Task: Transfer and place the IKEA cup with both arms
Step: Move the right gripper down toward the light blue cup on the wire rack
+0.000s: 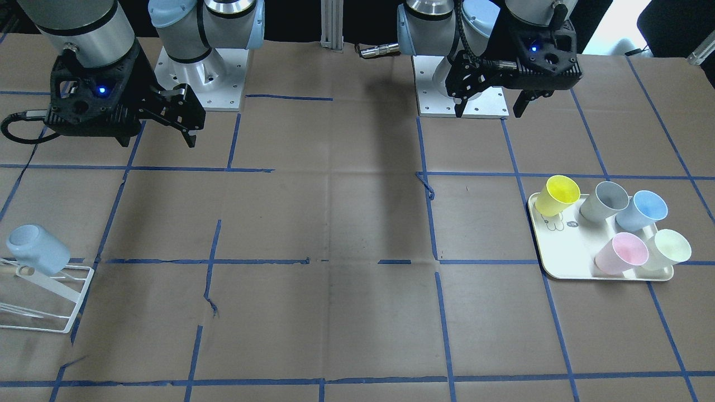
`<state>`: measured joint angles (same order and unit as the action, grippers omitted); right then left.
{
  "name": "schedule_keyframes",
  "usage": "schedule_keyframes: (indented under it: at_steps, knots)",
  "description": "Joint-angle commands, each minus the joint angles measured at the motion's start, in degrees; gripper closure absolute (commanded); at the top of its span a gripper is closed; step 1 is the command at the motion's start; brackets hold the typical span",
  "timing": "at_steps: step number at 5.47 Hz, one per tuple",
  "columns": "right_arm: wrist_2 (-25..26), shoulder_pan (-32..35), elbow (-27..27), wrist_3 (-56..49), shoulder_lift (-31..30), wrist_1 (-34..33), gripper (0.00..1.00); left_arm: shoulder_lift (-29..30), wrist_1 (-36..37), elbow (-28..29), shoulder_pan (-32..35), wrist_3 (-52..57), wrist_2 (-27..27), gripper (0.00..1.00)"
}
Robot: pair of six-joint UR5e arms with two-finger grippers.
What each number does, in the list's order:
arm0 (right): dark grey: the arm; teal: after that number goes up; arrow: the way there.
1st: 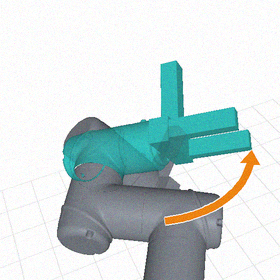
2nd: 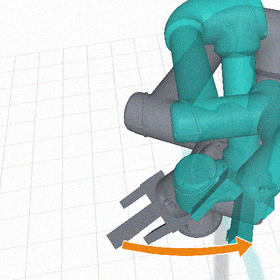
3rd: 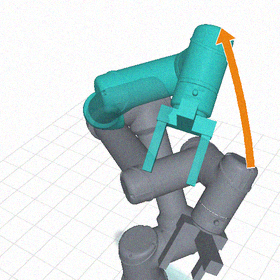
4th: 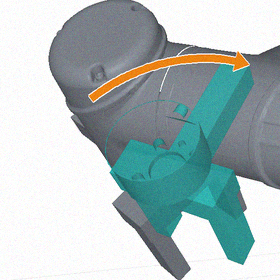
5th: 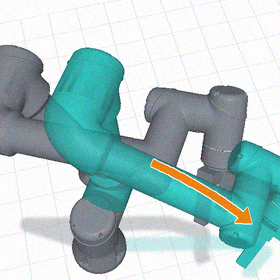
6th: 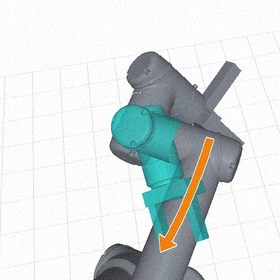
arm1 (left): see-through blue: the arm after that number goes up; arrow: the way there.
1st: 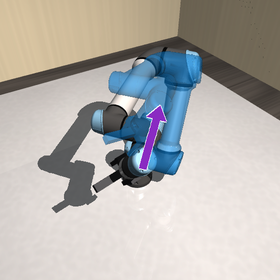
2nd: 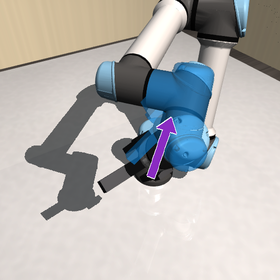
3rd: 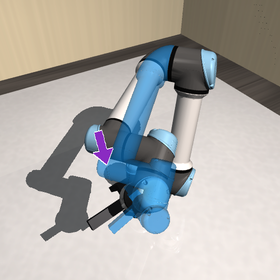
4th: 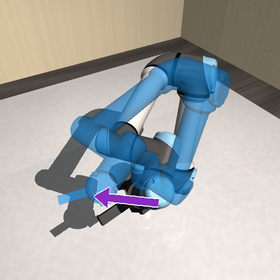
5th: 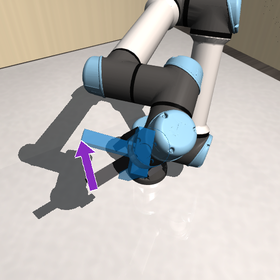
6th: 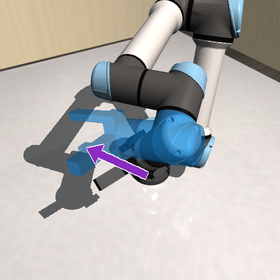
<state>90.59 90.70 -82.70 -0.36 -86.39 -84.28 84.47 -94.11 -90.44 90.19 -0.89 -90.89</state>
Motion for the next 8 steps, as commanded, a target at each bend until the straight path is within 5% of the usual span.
schedule_keyframes:
  at_steps: [1, 4, 8]
  knots:
    - [0.11, 0.09, 0.0, 0.01, 0.09, -0.01, 0.0, -0.19, 0.16, -0.09, 0.07, 0.27, 0.01, 0.02]
    - [0.46, -0.25, 0.09, -0.17, 0.26, -0.53, 0.0, -0.88, -0.36, -0.62, 0.07, -0.42, -0.33, 0.02]
    - [0.28, -21.48, 0.61, -28.33, 3.41, -5.53, 0.0, -1.32, 0.16, -1.31, 0.69, -0.26, -0.07, 0.01]
